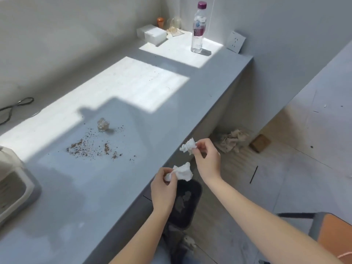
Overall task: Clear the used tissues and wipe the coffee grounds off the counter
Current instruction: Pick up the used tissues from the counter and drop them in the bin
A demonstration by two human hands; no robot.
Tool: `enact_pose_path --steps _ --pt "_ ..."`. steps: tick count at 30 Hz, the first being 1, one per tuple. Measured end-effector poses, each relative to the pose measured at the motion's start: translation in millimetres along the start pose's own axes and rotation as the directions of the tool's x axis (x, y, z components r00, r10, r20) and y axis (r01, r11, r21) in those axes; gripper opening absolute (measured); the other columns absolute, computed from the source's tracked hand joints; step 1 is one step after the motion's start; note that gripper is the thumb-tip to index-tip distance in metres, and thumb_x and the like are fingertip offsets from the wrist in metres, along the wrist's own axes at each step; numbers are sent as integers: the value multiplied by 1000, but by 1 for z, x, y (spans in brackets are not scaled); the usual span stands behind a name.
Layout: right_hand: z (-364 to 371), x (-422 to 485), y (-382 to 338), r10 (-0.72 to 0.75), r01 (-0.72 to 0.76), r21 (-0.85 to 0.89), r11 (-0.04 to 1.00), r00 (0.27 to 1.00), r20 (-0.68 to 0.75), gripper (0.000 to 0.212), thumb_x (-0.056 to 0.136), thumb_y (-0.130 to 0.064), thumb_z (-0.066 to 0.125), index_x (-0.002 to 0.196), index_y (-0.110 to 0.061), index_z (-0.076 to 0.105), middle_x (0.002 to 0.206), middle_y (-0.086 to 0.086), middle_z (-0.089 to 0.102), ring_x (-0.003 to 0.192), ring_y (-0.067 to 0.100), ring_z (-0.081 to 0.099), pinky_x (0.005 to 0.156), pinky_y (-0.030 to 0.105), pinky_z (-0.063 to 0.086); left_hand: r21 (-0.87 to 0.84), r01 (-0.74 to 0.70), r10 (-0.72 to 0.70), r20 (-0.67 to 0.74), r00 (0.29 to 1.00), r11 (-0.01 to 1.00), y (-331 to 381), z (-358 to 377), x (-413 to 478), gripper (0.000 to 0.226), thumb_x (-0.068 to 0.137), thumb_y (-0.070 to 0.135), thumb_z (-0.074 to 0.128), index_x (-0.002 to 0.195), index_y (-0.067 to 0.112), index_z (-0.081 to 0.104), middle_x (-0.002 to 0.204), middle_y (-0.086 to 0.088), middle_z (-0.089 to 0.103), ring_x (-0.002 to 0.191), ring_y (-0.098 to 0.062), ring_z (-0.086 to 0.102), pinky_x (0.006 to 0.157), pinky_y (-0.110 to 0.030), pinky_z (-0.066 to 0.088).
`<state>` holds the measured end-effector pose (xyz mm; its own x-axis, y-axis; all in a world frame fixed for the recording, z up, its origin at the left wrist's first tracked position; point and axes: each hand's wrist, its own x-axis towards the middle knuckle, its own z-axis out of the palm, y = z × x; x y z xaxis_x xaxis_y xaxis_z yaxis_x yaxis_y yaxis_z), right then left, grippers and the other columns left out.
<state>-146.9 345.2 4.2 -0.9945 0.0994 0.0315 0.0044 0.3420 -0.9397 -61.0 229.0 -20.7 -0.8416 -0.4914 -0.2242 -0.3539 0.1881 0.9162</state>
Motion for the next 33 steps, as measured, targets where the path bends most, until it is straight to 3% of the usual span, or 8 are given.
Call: enact_pose_path --steps 9,11,14,18,21,24,29,33 --pt "-13 -21 60 205 -201 -96 975 978 40 16 83 -6 59 79 -22 57 75 -13 61 72 -5 55 63 7 41 249 150 -204 206 957 957 -48 17 -1 8 81 28 52 82 33 58 80 13 65 68 4 58 54 -21 39" --pt "-10 -25 74 274 -260 -160 952 959 76 15 82 -7 59 79 -21 57 73 -13 60 70 1 55 61 12 41 304 214 -314 334 888 928 -59 22 5 23 85 30 51 106 30 58 100 8 67 84 -2 62 66 -23 46" --pt "-1 -30 95 409 -356 -275 893 897 167 13 81 -10 59 78 -23 57 77 -10 61 77 14 60 68 28 47 433 270 -475 488 732 860 -72 28 15 55 90 37 49 142 24 36 137 -1 52 122 -19 52 92 -26 40" --pt "12 -34 119 562 -435 -411 801 782 267 21 86 -13 52 104 -22 59 106 -2 64 99 21 60 81 31 47 511 260 -545 553 630 819 -83 31 22 68 92 38 49 149 21 17 155 -5 28 141 -22 28 111 -33 26" --pt "19 -39 129 623 -454 -475 754 723 299 35 90 -12 46 122 -23 53 123 4 58 112 26 55 93 37 46 496 254 -525 543 656 830 -85 30 21 68 93 36 48 149 18 15 156 -6 26 141 -23 27 112 -34 25" --pt "22 -44 131 630 -498 -434 751 736 246 35 91 -9 45 123 -20 53 127 7 57 114 26 54 96 39 45 481 241 -501 541 675 843 -85 25 19 68 94 35 47 149 18 12 157 -4 23 142 -23 27 114 -35 25" --pt "23 -33 108 512 -447 -308 840 841 174 30 90 -7 46 116 -17 56 119 5 60 107 21 56 95 39 46 415 169 -394 551 736 894 -65 17 25 65 92 36 48 149 22 18 153 -1 33 137 -22 35 113 -39 30" --pt "33 -11 66 322 -294 -185 938 935 147 24 87 -5 47 101 -21 58 104 -2 62 95 14 58 87 33 48 278 36 -161 441 883 960 -27 7 35 43 91 32 53 132 23 45 120 11 58 116 -12 55 88 -17 41"
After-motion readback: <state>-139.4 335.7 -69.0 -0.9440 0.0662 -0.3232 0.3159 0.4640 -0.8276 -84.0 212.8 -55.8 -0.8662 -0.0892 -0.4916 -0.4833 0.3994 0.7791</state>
